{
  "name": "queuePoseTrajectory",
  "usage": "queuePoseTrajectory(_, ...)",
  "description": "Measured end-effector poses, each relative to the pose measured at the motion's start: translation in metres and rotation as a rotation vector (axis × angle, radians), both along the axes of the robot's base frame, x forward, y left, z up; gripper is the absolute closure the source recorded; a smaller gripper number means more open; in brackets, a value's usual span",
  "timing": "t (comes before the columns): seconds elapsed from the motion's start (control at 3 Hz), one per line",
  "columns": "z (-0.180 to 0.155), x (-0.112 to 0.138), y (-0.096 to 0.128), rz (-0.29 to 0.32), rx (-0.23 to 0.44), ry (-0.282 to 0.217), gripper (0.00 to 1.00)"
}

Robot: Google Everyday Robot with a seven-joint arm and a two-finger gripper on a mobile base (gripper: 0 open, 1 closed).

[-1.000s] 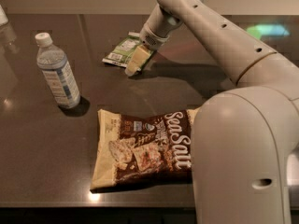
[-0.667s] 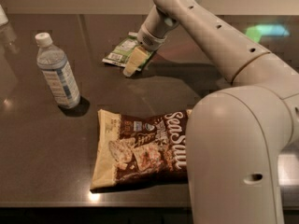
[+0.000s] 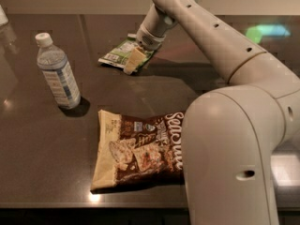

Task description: Move green jalapeno chip bag near brown chip bag

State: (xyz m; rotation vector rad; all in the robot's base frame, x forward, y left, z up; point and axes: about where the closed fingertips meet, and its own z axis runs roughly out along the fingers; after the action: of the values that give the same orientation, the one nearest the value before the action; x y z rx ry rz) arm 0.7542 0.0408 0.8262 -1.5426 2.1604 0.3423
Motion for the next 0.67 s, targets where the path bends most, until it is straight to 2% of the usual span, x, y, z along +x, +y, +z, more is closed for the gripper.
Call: queuePoseTrajectory(0.67, 0.0082, -0.0008, -0.0006, 0.001, 0.002, 0.002, 0.88)
